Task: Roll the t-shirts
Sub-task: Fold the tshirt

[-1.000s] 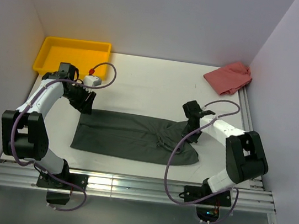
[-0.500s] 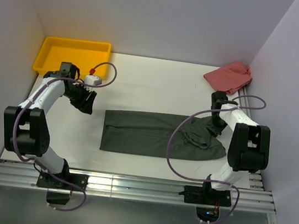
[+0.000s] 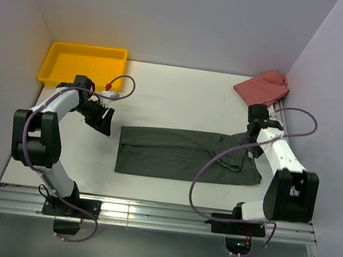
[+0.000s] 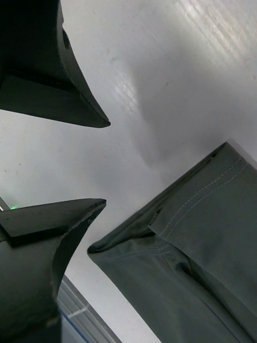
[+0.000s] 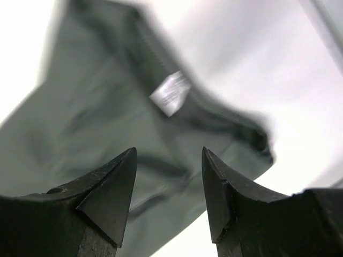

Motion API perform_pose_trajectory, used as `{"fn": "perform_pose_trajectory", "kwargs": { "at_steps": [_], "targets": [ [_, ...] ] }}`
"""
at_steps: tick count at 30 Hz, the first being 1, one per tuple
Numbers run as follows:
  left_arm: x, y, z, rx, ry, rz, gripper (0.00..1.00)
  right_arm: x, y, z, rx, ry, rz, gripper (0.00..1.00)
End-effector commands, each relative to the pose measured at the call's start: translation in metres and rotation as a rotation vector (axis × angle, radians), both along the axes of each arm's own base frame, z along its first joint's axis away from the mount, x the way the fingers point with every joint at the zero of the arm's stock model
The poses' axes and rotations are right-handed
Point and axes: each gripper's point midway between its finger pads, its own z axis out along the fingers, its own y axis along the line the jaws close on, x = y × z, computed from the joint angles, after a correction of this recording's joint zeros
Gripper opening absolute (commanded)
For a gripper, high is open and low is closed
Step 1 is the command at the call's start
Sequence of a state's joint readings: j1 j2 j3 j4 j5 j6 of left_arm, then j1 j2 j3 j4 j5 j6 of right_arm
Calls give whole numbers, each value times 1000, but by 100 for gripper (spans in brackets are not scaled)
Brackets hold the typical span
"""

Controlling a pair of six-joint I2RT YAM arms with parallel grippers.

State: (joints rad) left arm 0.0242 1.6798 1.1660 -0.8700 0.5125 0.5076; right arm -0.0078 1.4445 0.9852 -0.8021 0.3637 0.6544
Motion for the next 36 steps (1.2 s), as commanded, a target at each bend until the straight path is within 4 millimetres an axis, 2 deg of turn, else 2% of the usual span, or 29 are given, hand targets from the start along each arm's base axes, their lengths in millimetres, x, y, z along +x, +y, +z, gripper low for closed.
{"fn": "perform_pose_trajectory", "kwargs": {
  "at_steps": [1, 3, 4, 5, 6, 7, 8, 9, 10, 11, 12, 13, 14, 15, 16, 17, 18, 19, 20, 21, 22, 23, 24, 25, 31, 36],
  "targets": [
    [14, -18, 5, -96, -3, 12, 62, 1, 48, 31, 81, -153, 67, 59],
    [18, -24, 2, -122, 17, 33, 62, 7, 83, 43, 150, -241, 105, 58],
    [20, -26, 1, -130, 25, 41, 62, 1, 113, 42, 190, -253, 177, 57],
    [24, -27, 1, -138, 27, 54, 61, 6, 135, 46, 235, -301, 212, 57],
    [27, -28, -3, -142, 38, 69, 61, 4, 156, 48, 287, -325, 215, 56],
    [32, -29, -4, -150, 40, 100, 61, -6, 186, 46, 323, -328, 283, 56],
    [34, -30, -7, -154, 48, 112, 61, -4, 206, 51, 364, -370, 280, 54],
    [33, -41, -8, -157, 54, 94, 61, -8, 223, 45, 373, -351, 303, 54],
    [34, -43, -10, -165, 67, 115, 61, -7, 242, 51, 392, -363, 323, 53],
    [36, -45, -12, -169, 63, 121, 61, -19, 271, 52, 401, -356, 396, 53],
    [37, -48, -16, -174, 79, 137, 61, -23, 288, 38, 385, -312, 411, 52],
    [38, -50, -18, -174, 83, 142, 61, -19, 312, 53, 408, -337, 436, 52],
    [38, -52, -22, -180, 95, 146, 61, -32, 337, 53, 407, -319, 499, 52],
    [38, -55, -23, -184, 103, 152, 60, -26, 364, 54, 403, -314, 522, 52],
    [38, -57, -24, -188, 107, 154, 60, -29, 379, 54, 400, -304, 548, 52],
    [39, -58, -26, -190, 103, 155, 60, -41, 397, 50, 386, -275, 599, 51],
    [39, -59, -27, -186, 109, 165, 60, -44, 410, 30, 353, -230, 619, 51],
    [39, -60, -29, -184, 108, 169, 60, -41, 432, 42, 385, -248, 638, 51],
    [39, -59, -32, -174, 110, 179, 60, -45, 443, 38, 385, -233, 662, 51],
    [40, -59, -32, -174, 106, 186, 59, -53, 456, 20, 366, -196, 688, 50],
    [40, -59, -33, -176, 108, 188, 59, -53, 472, 27, 392, -207, 701, 50],
    [39, -59, -35, -173, 112, 191, 59, -56, 477, 23, 380, -192, 712, 50],
    [39, -59, -36, -172, 113, 193, 59, -59, 484, 7, 361, -164, 723, 49],
    [39, -60, -37, -173, 116, 191, 59, -64, 498, 14, 381, -171, 741, 49],
    [39, -61, -42, -165, 125, 187, 56, -83, 520, -11, 362, -118, 778, 48],
    [36, -63, -46, -159, 133, 181, 52, -92, 519, -26, 326, -80, 785, 48]
  ]
}}
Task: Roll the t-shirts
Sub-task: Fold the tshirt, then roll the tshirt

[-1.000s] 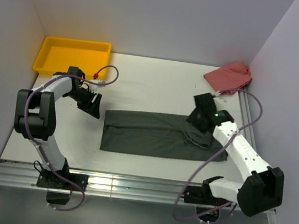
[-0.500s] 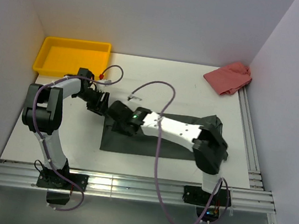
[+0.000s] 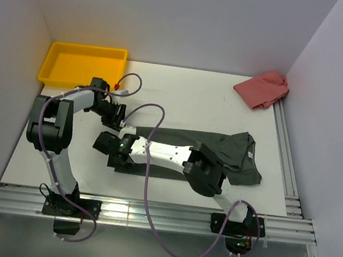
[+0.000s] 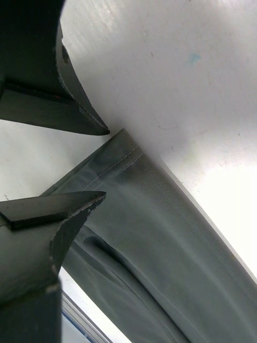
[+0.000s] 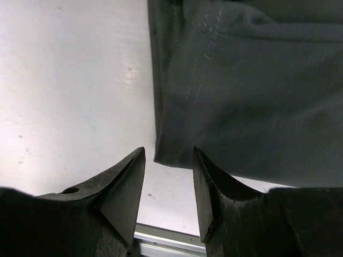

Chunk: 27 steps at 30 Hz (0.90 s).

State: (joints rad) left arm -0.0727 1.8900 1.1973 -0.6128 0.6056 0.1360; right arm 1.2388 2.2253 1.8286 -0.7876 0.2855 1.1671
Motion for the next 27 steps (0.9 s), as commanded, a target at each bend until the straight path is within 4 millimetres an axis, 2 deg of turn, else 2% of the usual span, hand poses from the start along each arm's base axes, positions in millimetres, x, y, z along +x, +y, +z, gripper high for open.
{"fn": "perform_pose_trajectory", "kwargs": {
  "at_steps": [1, 5, 13, 18, 22, 27],
  "targets": [
    [-2, -4, -7, -3, 11, -9, 51, -3, -1, 4, -24, 0, -21, 48],
    [-2, -6, -9, -2, 13, -14, 47, -6, -4, -8, -58, 9, -21, 47],
    [-1, -9, -11, 15, 11, -22, 34, -8, -4, -18, -100, 17, -1, 36],
    [-2, -10, -10, 31, 6, -24, 23, -9, -1, -15, -96, 17, 13, 25],
    [2, -8, -3, 48, -19, -18, 10, -7, 3, -6, -72, 5, 23, 16],
    [6, -3, 4, 86, -41, -9, 2, -4, 14, 12, -17, -16, 45, 12]
  ]
}}
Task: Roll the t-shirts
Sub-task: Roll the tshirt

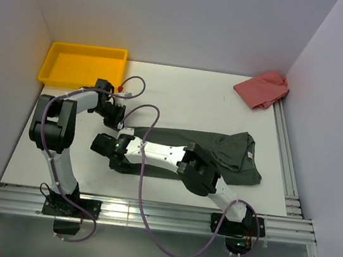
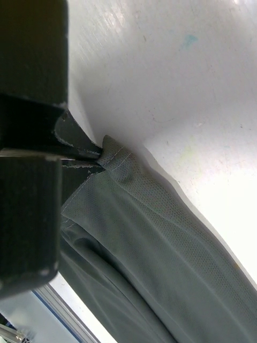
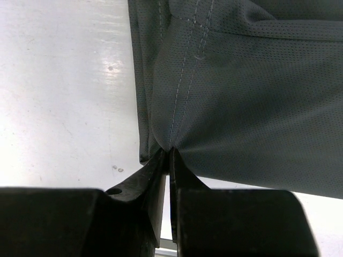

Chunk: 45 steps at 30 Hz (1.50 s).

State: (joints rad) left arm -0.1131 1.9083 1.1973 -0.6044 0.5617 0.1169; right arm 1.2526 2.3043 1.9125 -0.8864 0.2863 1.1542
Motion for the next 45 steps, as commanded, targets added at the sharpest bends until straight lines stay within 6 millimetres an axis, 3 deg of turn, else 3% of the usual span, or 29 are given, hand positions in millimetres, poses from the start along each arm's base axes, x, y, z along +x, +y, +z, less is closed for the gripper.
{"fn": "perform_pose_trajectory", "kwargs": {
  "at_steps": [1, 12, 24, 33, 45],
  "targets": [
    [11, 5, 16, 52, -68, 3, 1, 5, 23, 36, 100, -48, 26, 11],
    [17, 17, 32, 164, -119, 13, 1, 19, 38, 74, 231, -84, 41, 10],
    [25, 4, 54, 225, -163, 11, 1, 26, 23, 94, 328, -101, 12, 9],
    [23, -16, 55, 245, -166, -32, 3, 25, 6, 88, 352, -99, -32, 9],
    [20, -39, 46, 264, -153, -95, 4, 18, -23, 60, 358, -70, -108, 9]
  ]
}}
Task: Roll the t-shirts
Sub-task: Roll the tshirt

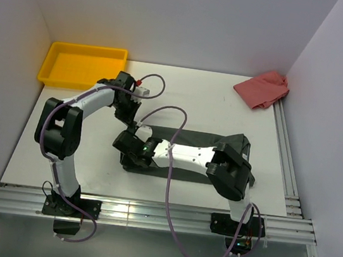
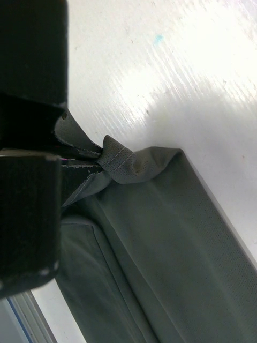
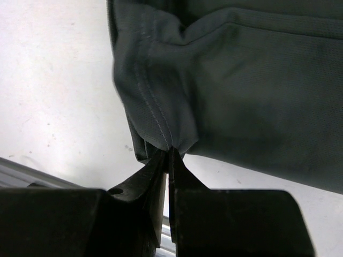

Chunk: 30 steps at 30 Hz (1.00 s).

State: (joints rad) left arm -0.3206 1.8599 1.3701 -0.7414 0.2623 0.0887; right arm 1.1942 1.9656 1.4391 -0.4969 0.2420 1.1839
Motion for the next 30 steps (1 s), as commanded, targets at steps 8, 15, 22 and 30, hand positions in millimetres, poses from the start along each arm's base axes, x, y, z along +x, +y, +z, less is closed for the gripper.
{"fn": "perform_pose_trajectory", "kwargs": {
  "at_steps": [8, 15, 22, 30],
  "targets": [
    [7, -18, -1, 17, -14, -34, 4, 4, -9, 16, 116, -11, -96, 9],
    [6, -25, -5, 20, -6, -49, 5, 1, -19, 8, 147, 3, -134, 10],
    [6, -27, -10, 28, -4, -59, 7, 0, -25, 3, 166, 13, -160, 12],
    [8, -30, -10, 42, -12, -66, 9, 0, -32, 0, 173, 19, -187, 22]
  ]
}}
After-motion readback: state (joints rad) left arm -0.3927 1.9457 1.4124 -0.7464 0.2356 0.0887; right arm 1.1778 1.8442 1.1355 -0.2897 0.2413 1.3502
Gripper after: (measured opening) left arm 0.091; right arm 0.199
